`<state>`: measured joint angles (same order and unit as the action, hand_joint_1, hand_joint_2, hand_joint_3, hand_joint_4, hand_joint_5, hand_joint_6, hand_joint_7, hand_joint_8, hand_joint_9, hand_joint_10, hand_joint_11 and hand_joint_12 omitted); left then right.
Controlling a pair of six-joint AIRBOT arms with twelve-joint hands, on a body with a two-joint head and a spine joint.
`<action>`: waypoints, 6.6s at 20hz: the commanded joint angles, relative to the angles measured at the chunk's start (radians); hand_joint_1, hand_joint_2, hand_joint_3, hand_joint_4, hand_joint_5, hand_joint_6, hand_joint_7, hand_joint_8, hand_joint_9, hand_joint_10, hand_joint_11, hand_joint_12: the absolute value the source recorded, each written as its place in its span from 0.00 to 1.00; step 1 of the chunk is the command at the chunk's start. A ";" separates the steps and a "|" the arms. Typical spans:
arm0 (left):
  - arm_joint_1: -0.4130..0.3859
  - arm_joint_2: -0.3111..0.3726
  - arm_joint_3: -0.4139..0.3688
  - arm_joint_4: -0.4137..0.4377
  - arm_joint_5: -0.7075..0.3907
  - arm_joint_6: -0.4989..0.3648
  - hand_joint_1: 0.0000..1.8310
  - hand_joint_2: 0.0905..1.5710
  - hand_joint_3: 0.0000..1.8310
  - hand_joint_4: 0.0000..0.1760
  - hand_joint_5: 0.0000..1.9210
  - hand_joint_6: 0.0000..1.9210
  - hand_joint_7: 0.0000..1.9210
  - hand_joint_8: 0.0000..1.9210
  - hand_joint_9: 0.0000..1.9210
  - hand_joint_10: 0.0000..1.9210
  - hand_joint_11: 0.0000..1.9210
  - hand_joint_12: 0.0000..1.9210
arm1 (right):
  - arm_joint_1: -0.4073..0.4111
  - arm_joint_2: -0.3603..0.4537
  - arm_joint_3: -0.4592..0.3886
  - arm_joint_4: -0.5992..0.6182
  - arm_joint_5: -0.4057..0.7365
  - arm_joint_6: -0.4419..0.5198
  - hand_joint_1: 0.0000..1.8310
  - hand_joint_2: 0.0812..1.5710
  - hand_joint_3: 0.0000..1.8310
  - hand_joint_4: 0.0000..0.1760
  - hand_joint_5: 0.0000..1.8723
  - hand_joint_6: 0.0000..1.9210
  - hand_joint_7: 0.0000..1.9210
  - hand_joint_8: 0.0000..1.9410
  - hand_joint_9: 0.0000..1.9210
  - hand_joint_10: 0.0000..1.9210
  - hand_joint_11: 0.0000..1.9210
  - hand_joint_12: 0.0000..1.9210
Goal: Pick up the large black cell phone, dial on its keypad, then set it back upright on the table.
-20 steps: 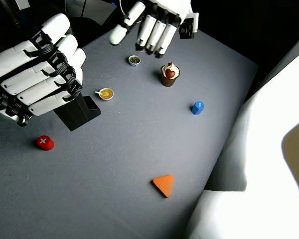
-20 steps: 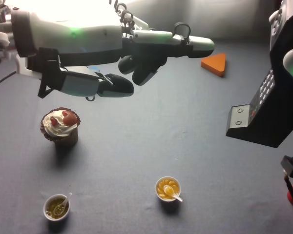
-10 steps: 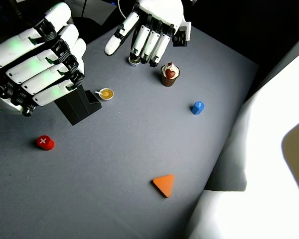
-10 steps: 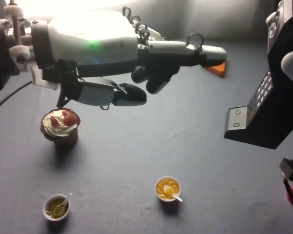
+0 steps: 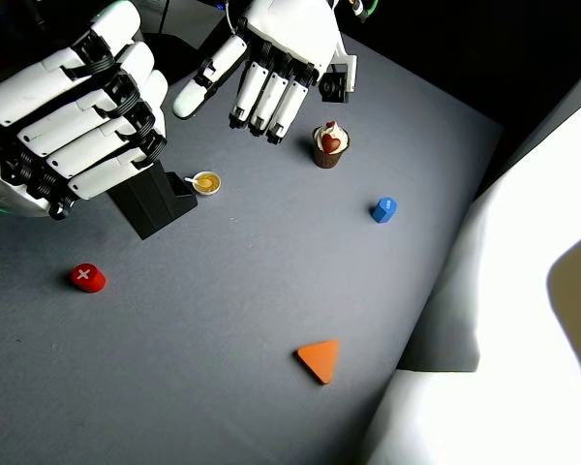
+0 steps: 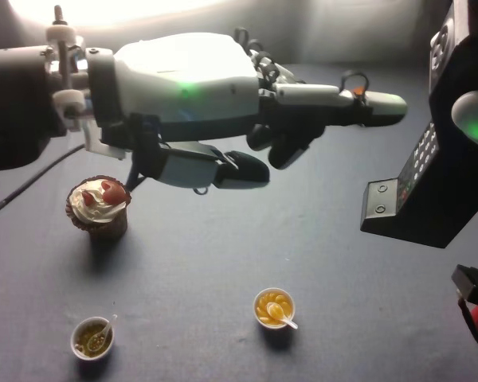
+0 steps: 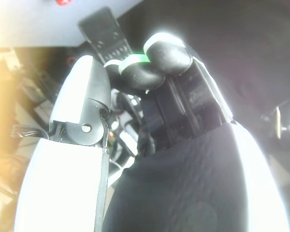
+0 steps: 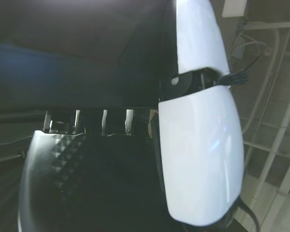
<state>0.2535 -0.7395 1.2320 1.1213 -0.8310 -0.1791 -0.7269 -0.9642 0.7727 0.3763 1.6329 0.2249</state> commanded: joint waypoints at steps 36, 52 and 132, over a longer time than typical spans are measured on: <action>0.041 0.009 0.000 -0.225 -0.138 0.061 0.71 0.81 0.00 0.70 0.00 0.00 0.33 0.84 0.37 1.00 0.30 1.00 | 0.016 -0.007 -0.008 -0.052 0.130 0.020 0.81 0.71 0.00 0.00 0.47 0.44 0.39 0.64 0.43 0.67 0.48 0.80; 0.011 0.066 0.026 -0.112 -0.249 -0.075 0.71 0.81 0.00 0.80 0.00 0.00 0.33 0.83 0.38 1.00 0.27 1.00 | 0.000 -0.018 0.023 -0.048 0.130 0.007 0.81 0.71 0.00 0.00 0.47 0.44 0.40 0.63 0.44 0.65 0.46 0.83; -0.056 0.223 -0.133 0.434 0.002 -1.330 0.04 0.79 0.00 0.08 0.14 0.00 0.18 0.00 0.17 0.00 0.00 0.48 | -0.117 -0.262 0.439 0.049 0.132 0.089 0.80 0.72 0.00 0.00 0.46 0.44 0.38 0.67 0.43 0.71 0.52 0.70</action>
<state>0.2237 -0.5266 1.0996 1.6295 -0.8013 -1.4994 -0.8501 -1.2324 1.2110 0.4412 1.6264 0.2893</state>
